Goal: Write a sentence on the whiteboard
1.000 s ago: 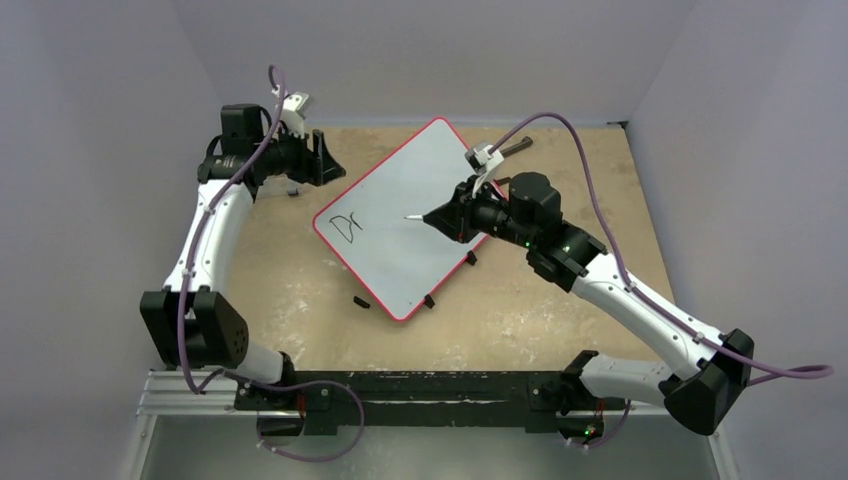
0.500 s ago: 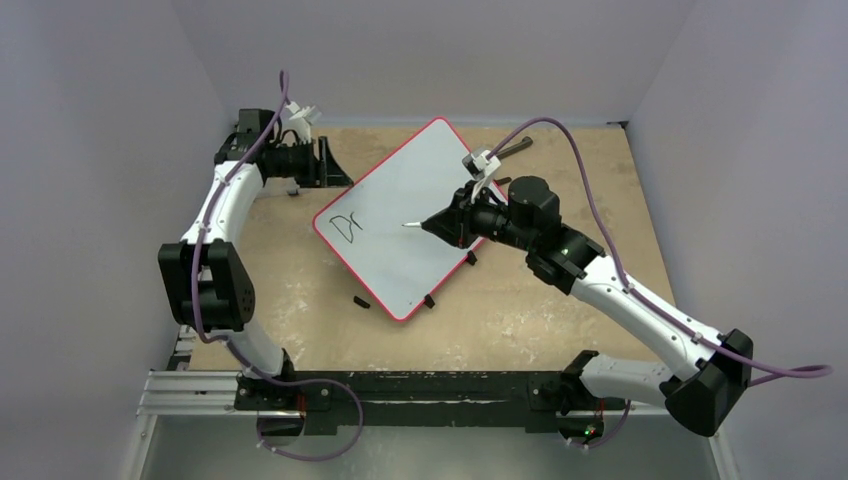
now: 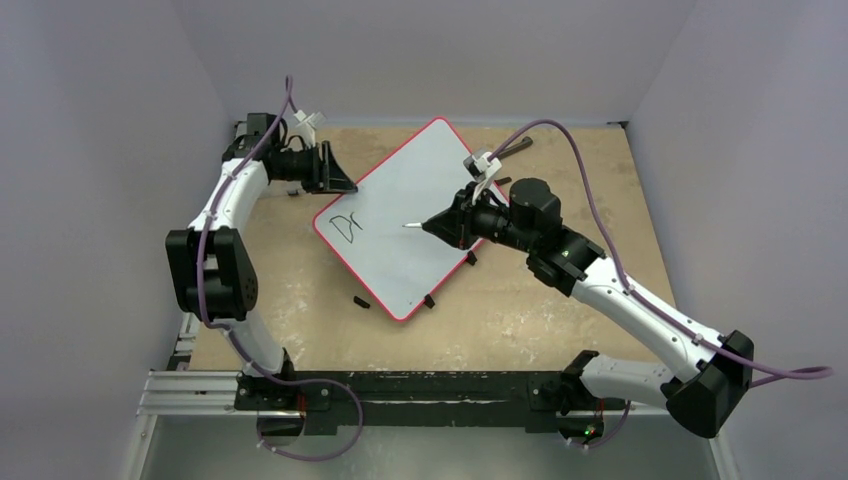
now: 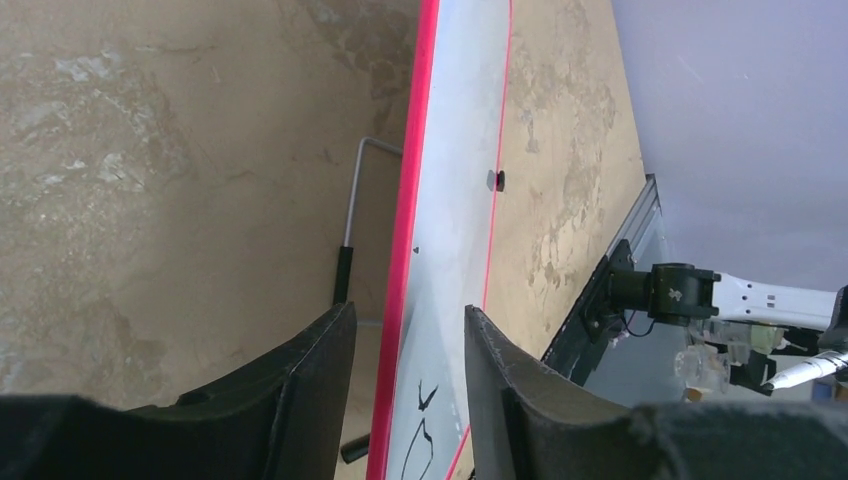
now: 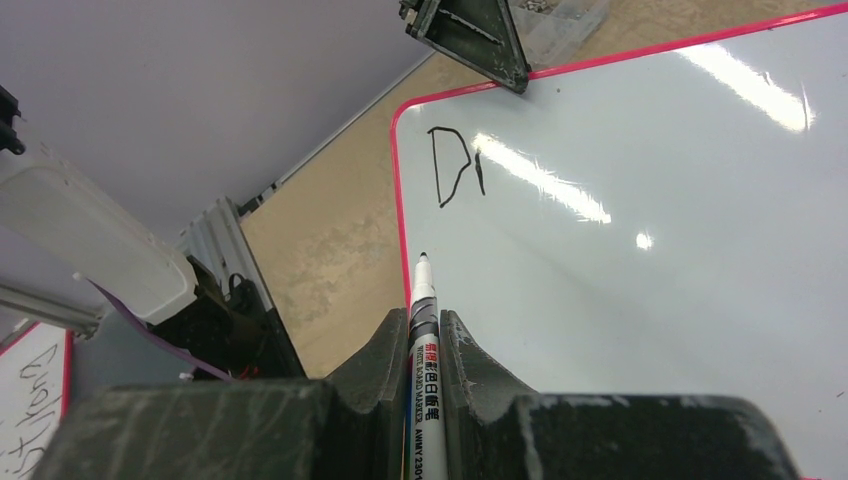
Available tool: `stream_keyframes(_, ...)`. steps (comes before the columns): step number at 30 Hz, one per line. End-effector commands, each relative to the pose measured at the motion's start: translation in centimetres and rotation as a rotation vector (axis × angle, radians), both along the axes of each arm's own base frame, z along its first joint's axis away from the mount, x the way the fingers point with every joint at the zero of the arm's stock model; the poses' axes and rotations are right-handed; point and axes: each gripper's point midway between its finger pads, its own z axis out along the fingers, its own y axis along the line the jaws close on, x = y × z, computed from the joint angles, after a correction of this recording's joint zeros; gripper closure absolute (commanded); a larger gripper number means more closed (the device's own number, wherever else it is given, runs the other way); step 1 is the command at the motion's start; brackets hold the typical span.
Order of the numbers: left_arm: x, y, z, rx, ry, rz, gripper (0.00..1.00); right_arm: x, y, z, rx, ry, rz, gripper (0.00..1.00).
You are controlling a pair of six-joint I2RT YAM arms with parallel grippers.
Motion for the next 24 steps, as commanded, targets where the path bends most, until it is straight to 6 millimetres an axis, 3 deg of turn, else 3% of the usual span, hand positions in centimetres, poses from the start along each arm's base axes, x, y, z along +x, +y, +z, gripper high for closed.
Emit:
stream_keyframes(1, -0.3, -1.4, 1.6, -0.051, -0.002, -0.054, 0.58, -0.4, 0.1, 1.9, 0.052, -0.049, 0.019, 1.00)
stream_keyframes(7, -0.4, -1.7, 1.0, -0.051, 0.022, -0.063, 0.62, -0.5, 0.2, 1.7, 0.054, -0.043, 0.024, 1.00)
stream_keyframes(10, -1.0, -2.7, 0.4, -0.028, 0.034, -0.095, 0.63, -0.5, 0.2, 1.6, 0.054, -0.041, 0.025, 1.00)
stream_keyframes(15, -0.9, -2.7, 0.5, -0.002, 0.018, -0.098, 0.77, -0.6, 0.2, 1.6, 0.058, -0.041, 0.032, 1.00)
stream_keyframes(24, -1.9, -3.2, 2.6, 0.037, -0.114, -0.158, 0.96, -1.0, 0.8, 1.1, 0.068, -0.050, 0.079, 1.00)
